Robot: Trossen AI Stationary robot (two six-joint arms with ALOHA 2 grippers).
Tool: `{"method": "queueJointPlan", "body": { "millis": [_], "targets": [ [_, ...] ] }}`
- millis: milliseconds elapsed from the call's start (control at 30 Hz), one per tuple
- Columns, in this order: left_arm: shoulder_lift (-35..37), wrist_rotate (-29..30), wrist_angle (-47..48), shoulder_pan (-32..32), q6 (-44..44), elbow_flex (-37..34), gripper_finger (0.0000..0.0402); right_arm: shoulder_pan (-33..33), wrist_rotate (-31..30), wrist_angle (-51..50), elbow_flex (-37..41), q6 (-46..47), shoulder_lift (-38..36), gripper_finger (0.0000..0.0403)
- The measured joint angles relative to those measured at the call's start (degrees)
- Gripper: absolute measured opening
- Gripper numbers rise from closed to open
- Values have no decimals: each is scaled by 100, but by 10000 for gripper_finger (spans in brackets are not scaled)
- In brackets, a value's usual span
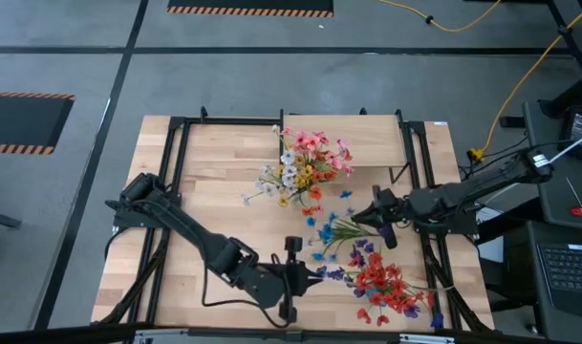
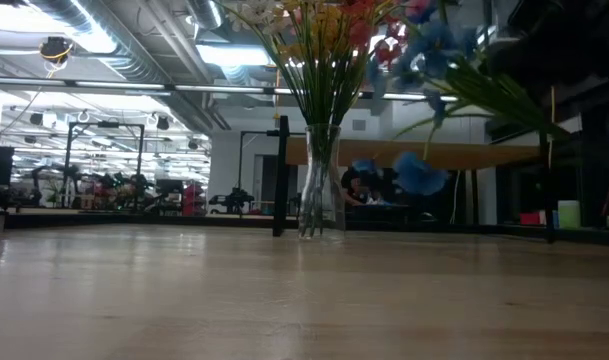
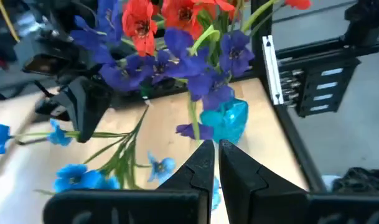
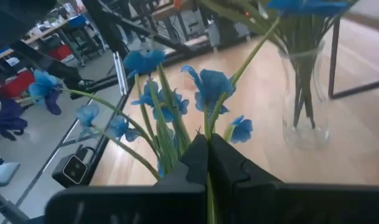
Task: Pick and place flowers into a vace then onto a shelf
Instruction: Put the blue flowers into the blue vase
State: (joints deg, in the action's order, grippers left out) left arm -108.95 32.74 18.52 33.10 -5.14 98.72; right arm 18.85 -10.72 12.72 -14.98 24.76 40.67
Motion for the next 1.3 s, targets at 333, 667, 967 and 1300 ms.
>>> {"method": "queueJointPlan", "body": {
  "millis": [333, 667, 967, 1300],
  "targets": [
    [-7, 545, 514, -28, -602, -105, 17, 0, -36, -708, -837, -967, -110, 0],
    [-13, 862, 558, 214, -959, -549, 17, 0, -35, -733, -1401, -1310, -122, 0],
    [41, 1435, 855, 681, -1403, -551, 17, 0, -22, -746, -2114, -2008, -121, 0],
    [26, 1041, 870, 338, -1529, -551, 17, 0, -24, -786, -2697, -2535, -113, 0]
  ]
}}
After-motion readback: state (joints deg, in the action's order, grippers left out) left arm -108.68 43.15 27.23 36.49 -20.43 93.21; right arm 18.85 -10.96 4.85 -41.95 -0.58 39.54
